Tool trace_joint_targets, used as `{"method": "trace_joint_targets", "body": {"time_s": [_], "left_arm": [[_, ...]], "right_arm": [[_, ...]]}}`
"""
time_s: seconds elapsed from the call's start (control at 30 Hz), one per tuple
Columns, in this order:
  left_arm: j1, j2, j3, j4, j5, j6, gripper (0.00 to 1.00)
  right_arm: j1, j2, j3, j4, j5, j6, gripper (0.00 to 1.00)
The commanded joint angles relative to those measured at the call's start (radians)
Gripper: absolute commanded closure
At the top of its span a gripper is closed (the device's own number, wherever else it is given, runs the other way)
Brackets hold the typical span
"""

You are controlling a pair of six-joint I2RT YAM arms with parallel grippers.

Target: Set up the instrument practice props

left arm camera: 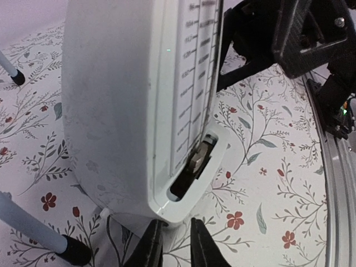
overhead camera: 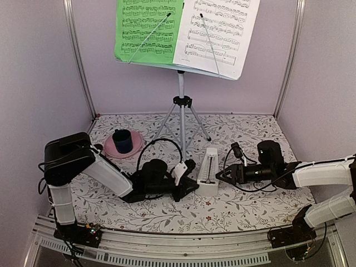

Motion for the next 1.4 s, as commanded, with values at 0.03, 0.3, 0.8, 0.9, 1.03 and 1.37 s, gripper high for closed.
{"method": "trace_joint_targets", "body": {"time_s": [0.03,0.3,0.8,0.9,1.03,1.37], "left_arm": [[-0.013,0.076,0.067,0.066,0.017,-0.045,0.81],[-0.037,0.104,0.113,0.074,0.005,-0.062,0.81],[-0.043,0.072,0.101,0.073,-0.02,-0.042,0.81],[-0.044,0.073,0.101,0.072,-0.024,-0.042,0.81],[-0.043,0.073,0.097,0.073,-0.027,-0.044,0.81],[-0.044,0.078,0.099,0.077,-0.025,-0.042,0.81]], "right_arm": [[0.006,-0.009,0.05,-0.048,0.081,-0.023,0.24],[0.008,-0.058,0.106,-0.134,0.176,-0.076,0.14],[0.018,-0.03,0.189,-0.175,0.222,-0.131,0.27],[0.018,-0.038,0.182,-0.188,0.233,-0.135,0.34],[0.018,-0.062,0.166,-0.198,0.244,-0.136,0.44],[0.018,-0.091,0.14,-0.21,0.247,-0.142,0.5]]}}
